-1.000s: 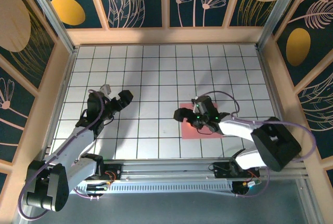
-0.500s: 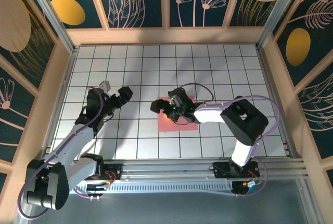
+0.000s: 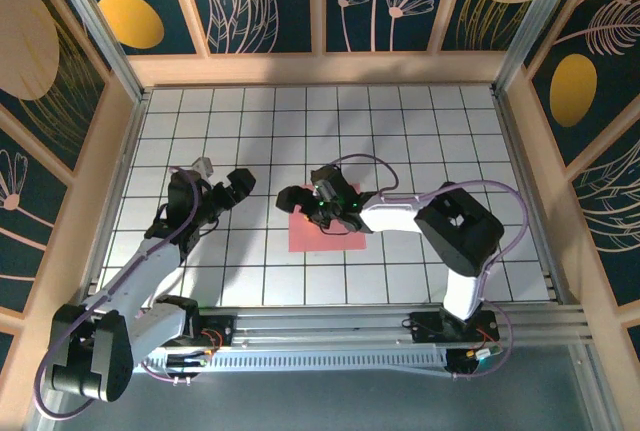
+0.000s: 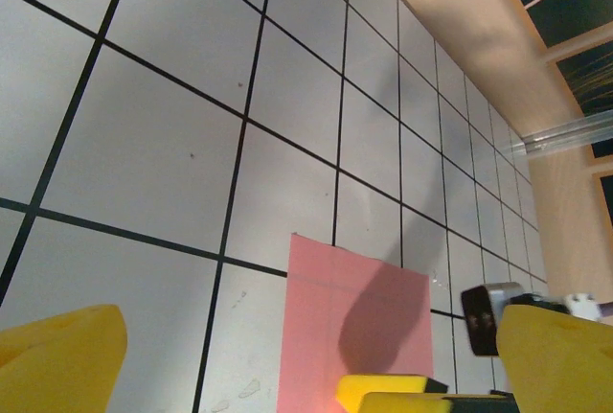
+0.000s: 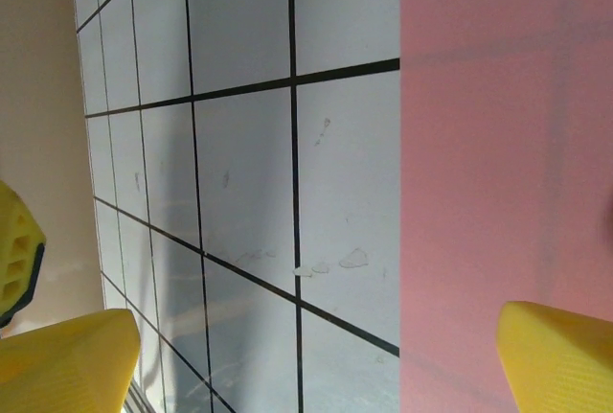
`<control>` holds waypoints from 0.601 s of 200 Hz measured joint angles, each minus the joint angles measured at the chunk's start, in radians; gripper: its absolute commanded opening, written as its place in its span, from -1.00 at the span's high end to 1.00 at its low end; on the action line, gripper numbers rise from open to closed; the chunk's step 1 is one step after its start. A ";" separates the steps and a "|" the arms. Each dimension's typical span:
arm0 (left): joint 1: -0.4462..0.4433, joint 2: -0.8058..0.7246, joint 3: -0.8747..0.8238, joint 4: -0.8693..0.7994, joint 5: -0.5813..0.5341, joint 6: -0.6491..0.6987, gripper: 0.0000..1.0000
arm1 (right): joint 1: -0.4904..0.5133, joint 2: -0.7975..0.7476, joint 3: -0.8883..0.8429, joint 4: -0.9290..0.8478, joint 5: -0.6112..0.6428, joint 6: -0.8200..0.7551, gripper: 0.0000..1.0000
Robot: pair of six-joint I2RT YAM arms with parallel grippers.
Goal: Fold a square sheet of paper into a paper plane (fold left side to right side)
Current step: Move the square sheet of paper to the center of the table, then pick up the square sheet of paper from the center of the table.
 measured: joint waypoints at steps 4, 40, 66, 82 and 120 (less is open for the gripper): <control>0.000 0.002 0.000 0.000 0.002 0.000 -0.97 | -0.005 -0.012 0.000 -0.013 0.007 -0.011 -0.93; -0.016 0.038 0.000 0.000 0.043 -0.001 -0.83 | -0.076 -0.135 0.006 -0.141 0.070 -0.141 -0.93; -0.058 0.096 0.009 -0.024 0.078 -0.014 -0.65 | -0.148 -0.164 0.014 -0.252 0.130 -0.255 -0.94; -0.105 0.126 0.016 -0.033 0.091 -0.025 -0.52 | -0.185 -0.163 0.014 -0.320 0.163 -0.315 -0.93; -0.251 0.227 0.075 -0.044 0.122 -0.051 -0.18 | -0.225 -0.126 0.032 -0.410 0.216 -0.422 -0.94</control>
